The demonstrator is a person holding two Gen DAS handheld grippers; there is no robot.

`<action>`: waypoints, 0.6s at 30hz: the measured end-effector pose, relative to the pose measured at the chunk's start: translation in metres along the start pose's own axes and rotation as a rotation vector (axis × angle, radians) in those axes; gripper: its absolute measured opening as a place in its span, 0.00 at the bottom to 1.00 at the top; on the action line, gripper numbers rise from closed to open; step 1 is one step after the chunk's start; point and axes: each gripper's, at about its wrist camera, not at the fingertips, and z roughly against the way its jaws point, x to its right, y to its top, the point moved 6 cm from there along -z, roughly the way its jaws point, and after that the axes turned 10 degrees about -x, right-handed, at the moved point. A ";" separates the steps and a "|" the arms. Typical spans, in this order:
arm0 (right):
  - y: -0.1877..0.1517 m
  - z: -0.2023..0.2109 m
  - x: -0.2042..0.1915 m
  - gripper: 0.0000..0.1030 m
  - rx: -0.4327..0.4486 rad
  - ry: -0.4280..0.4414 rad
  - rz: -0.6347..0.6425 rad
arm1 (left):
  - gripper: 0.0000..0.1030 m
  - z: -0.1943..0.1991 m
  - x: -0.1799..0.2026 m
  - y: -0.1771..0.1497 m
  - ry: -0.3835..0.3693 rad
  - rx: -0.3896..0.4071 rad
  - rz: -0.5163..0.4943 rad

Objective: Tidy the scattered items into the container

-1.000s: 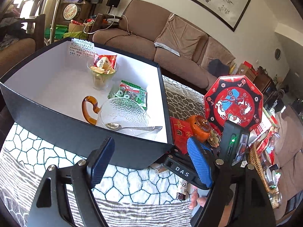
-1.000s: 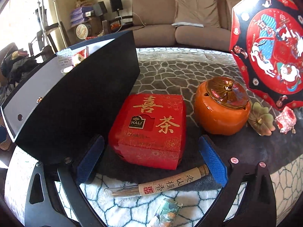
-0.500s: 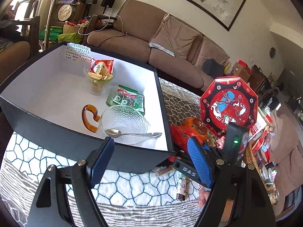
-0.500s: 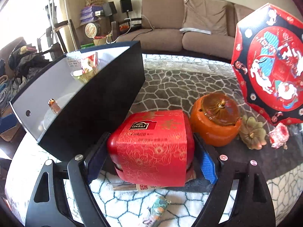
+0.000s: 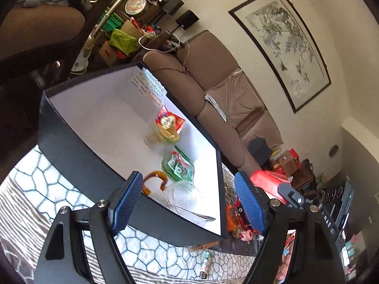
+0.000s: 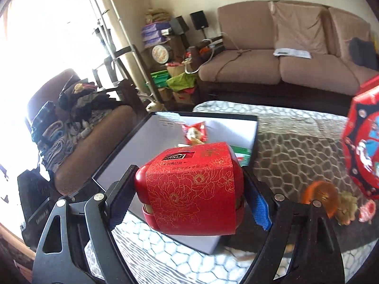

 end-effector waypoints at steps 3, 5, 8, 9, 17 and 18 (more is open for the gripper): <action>0.031 -0.061 -0.042 0.80 -0.081 0.038 0.035 | 0.78 0.010 -0.009 0.011 0.082 0.035 -0.023; 0.043 -0.104 -0.067 0.80 -0.142 0.042 0.063 | 0.78 0.014 -0.018 0.019 0.118 0.038 -0.020; 0.055 -0.166 -0.088 0.80 -0.243 0.054 0.062 | 0.78 0.023 -0.030 0.032 0.129 0.052 -0.007; 0.056 -0.184 -0.091 0.80 -0.274 0.055 0.058 | 0.78 0.025 -0.034 0.035 0.127 0.053 -0.002; 0.055 -0.269 -0.091 0.80 -0.384 0.020 0.042 | 0.78 0.014 -0.064 0.045 0.161 -0.031 0.031; 0.052 -0.274 -0.090 0.80 -0.390 0.008 0.050 | 0.78 0.012 -0.064 0.045 0.170 -0.039 0.018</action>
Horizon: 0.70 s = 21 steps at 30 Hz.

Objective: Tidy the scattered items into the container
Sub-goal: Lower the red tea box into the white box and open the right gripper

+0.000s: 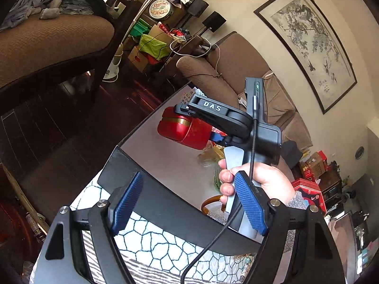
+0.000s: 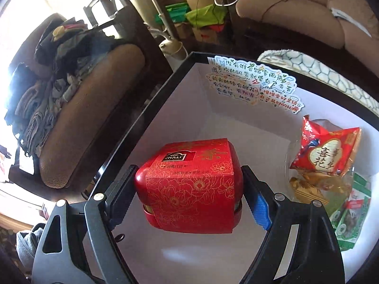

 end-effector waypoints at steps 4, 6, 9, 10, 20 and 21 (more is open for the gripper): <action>-0.005 -0.007 0.010 0.80 -0.036 -0.039 -0.013 | 0.78 -0.007 0.008 -0.001 0.134 -0.011 -0.113; -0.008 -0.010 0.016 0.81 -0.075 -0.071 -0.003 | 0.78 -0.010 0.009 -0.002 0.221 -0.023 -0.169; -0.015 -0.009 0.021 0.81 -0.100 -0.081 0.014 | 0.78 -0.010 0.012 -0.006 0.314 -0.025 -0.239; -0.018 -0.009 0.023 0.81 -0.113 -0.091 0.020 | 0.78 -0.009 0.013 -0.006 0.320 -0.022 -0.248; -0.057 -0.017 0.029 0.79 -0.316 -0.181 0.128 | 0.78 -0.002 0.009 -0.005 0.293 -0.032 -0.237; -0.061 -0.018 0.029 0.79 -0.334 -0.190 0.139 | 0.78 -0.003 0.009 -0.004 0.295 -0.035 -0.238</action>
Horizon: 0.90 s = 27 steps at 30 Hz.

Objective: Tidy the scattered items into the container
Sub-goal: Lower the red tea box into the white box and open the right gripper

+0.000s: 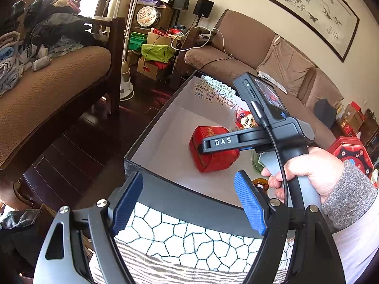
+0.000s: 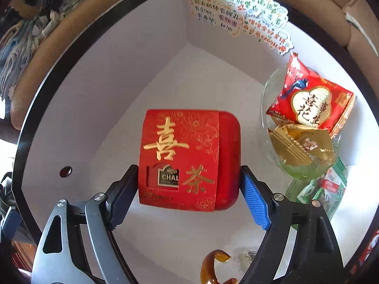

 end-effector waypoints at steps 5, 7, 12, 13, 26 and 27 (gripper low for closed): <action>-0.015 -0.013 -0.002 0.72 -0.069 -0.043 0.021 | 0.78 0.001 0.004 -0.003 0.018 -0.010 -0.031; -0.016 -0.011 -0.001 0.70 -0.061 -0.034 0.012 | 0.78 0.002 0.005 -0.003 0.023 -0.014 -0.042; -0.002 -0.005 0.008 0.66 -0.036 0.088 -0.101 | 0.78 0.002 0.001 -0.002 0.008 -0.018 -0.015; 0.003 -0.003 0.010 0.65 -0.025 0.113 -0.124 | 0.78 0.001 0.000 -0.002 0.001 -0.020 -0.006; 0.044 0.000 0.017 0.68 0.062 0.282 -0.324 | 0.78 -0.004 0.005 -0.006 0.021 -0.035 -0.029; 0.045 0.001 0.016 0.68 0.076 0.280 -0.328 | 0.78 -0.004 0.006 -0.006 0.021 -0.036 -0.031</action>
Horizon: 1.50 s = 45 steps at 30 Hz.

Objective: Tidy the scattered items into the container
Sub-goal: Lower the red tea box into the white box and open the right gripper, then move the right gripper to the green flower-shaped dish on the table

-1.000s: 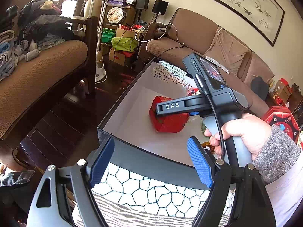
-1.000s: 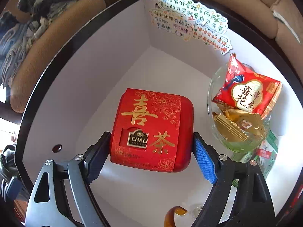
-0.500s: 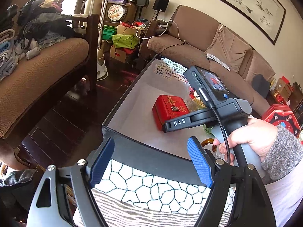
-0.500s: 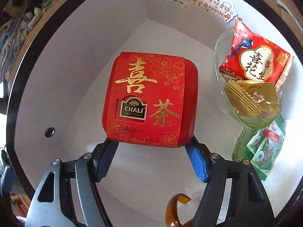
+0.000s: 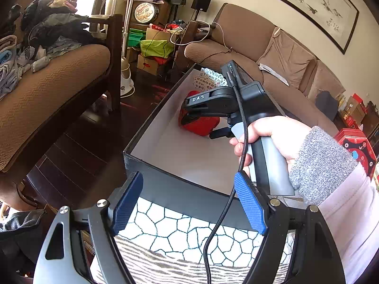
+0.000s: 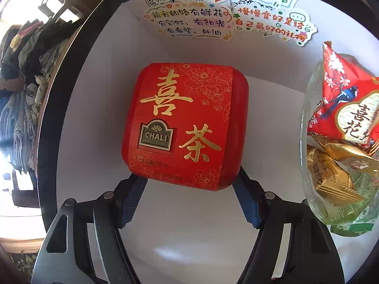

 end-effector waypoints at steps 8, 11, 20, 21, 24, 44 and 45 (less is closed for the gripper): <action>0.003 0.005 -0.011 0.73 0.037 0.008 -0.031 | 0.78 0.001 0.001 -0.003 0.006 -0.003 0.002; -0.006 0.018 -0.008 0.73 0.048 0.034 -0.030 | 0.78 0.001 0.000 -0.003 -0.003 -0.008 0.011; -0.085 0.147 0.018 0.58 0.199 0.103 0.107 | 0.78 0.002 0.020 -0.005 -0.051 -0.004 -0.040; -0.101 0.165 0.026 0.58 0.221 0.098 0.108 | 0.78 0.004 0.025 -0.006 -0.064 0.004 -0.050; -0.131 0.222 0.071 0.56 0.293 0.088 0.090 | 0.78 0.011 0.046 -0.010 -0.107 0.026 -0.087; -0.339 0.301 0.335 0.56 0.644 -0.063 -0.212 | 0.79 0.081 0.291 -0.155 -0.937 -0.202 -0.855; -0.342 0.294 0.339 0.56 0.648 -0.071 -0.225 | 0.79 0.076 0.303 -0.175 -0.881 -0.228 -0.937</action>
